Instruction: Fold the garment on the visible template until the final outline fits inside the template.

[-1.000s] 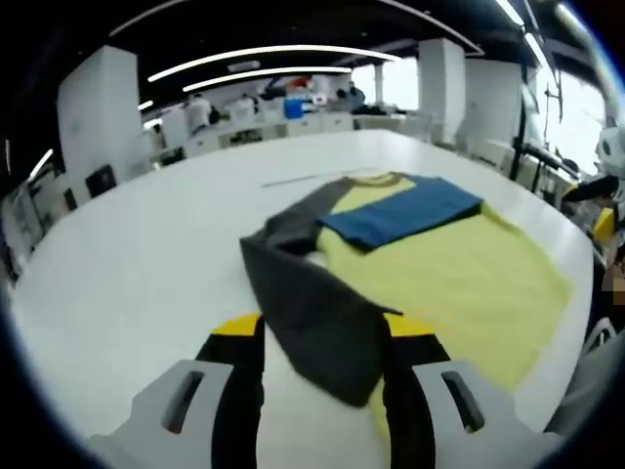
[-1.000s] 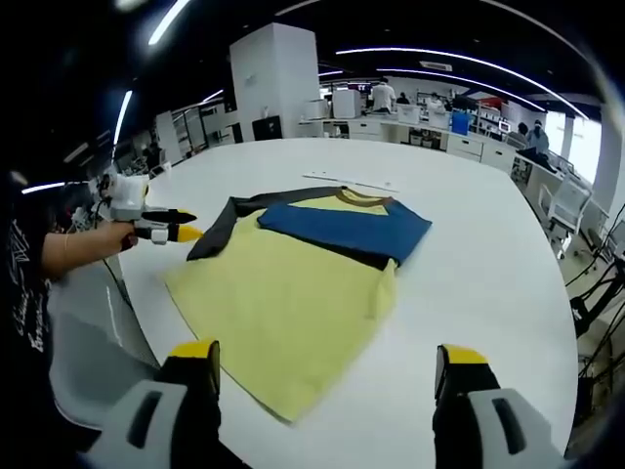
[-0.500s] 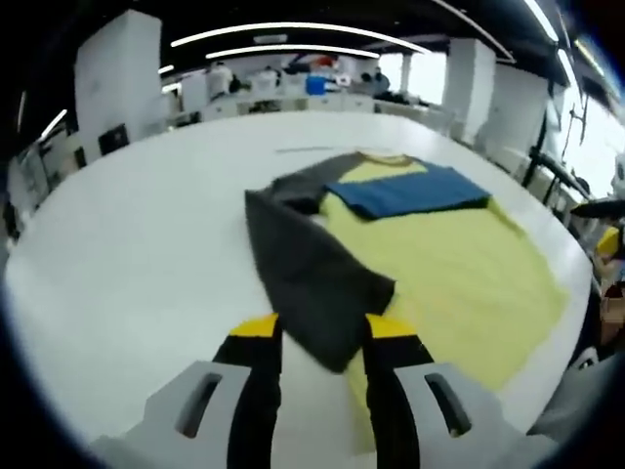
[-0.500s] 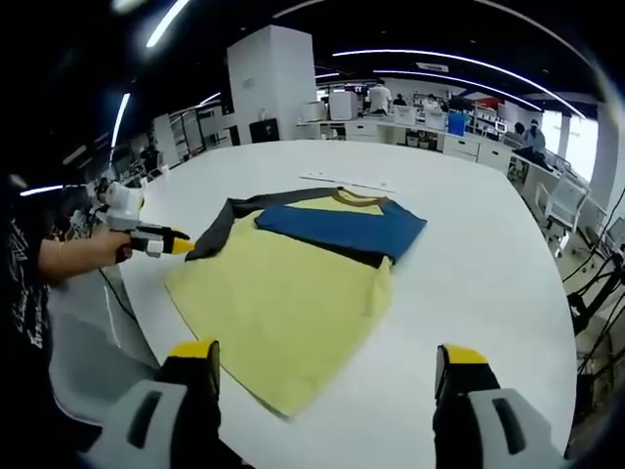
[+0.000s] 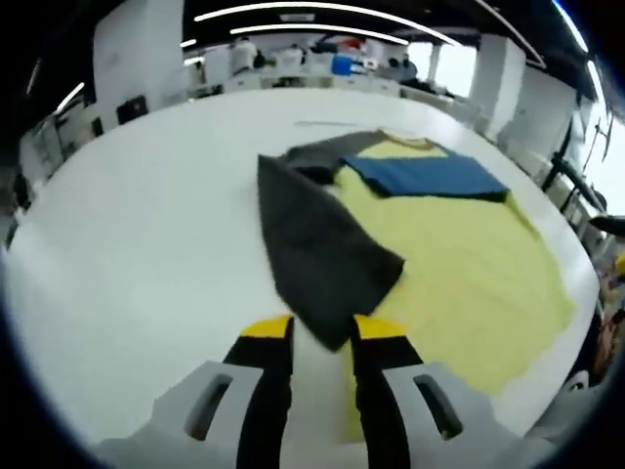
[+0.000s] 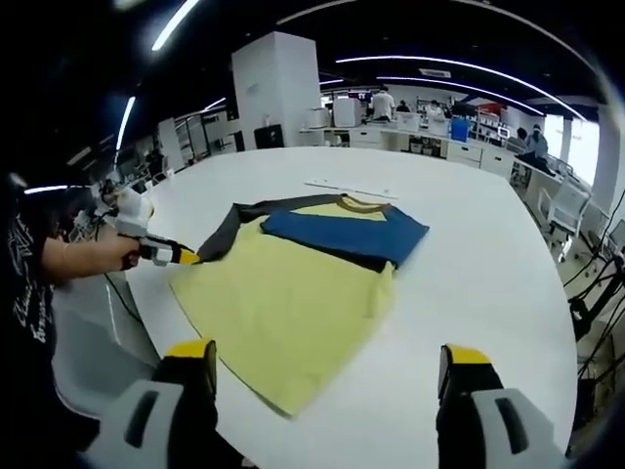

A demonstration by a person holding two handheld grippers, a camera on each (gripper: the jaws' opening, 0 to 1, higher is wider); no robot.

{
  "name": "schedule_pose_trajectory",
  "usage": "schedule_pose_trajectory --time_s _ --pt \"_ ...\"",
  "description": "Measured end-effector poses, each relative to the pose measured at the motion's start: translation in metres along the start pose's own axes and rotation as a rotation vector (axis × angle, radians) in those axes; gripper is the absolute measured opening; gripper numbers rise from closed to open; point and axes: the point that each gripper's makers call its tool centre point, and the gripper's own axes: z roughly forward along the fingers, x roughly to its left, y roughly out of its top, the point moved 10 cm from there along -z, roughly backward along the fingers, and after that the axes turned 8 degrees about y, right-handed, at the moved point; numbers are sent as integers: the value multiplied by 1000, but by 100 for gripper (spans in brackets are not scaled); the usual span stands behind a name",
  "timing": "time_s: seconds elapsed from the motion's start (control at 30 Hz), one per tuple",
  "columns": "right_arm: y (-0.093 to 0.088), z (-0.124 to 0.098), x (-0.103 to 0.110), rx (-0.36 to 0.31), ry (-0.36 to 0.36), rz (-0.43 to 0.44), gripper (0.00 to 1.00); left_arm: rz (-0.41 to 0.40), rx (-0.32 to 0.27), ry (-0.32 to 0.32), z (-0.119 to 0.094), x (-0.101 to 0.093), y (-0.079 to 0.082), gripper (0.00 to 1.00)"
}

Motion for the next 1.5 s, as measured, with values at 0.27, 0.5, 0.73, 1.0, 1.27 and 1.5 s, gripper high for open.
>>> schedule_pose_trajectory --time_s 0.27,0.5,0.73,1.0,1.27,1.5 --pt "-5 -3 -2 0 -11 14 95 -102 6 -8 3 -2 3 13" --pt "-4 -4 -6 -15 -33 26 95 -169 49 6 0 -3 1 7" --pt "-4 1 -10 -8 -32 26 95 -259 74 -43 1 10 0 0" --pt "0 4 -12 -13 -21 7 95 -136 30 -19 -8 44 20 0" --pt "3 5 -4 -14 -30 22 95 -66 -20 -25 -16 83 42 0" --pt "4 2 -1 -18 -41 27 95 -48 3 -3 -21 111 52 0"
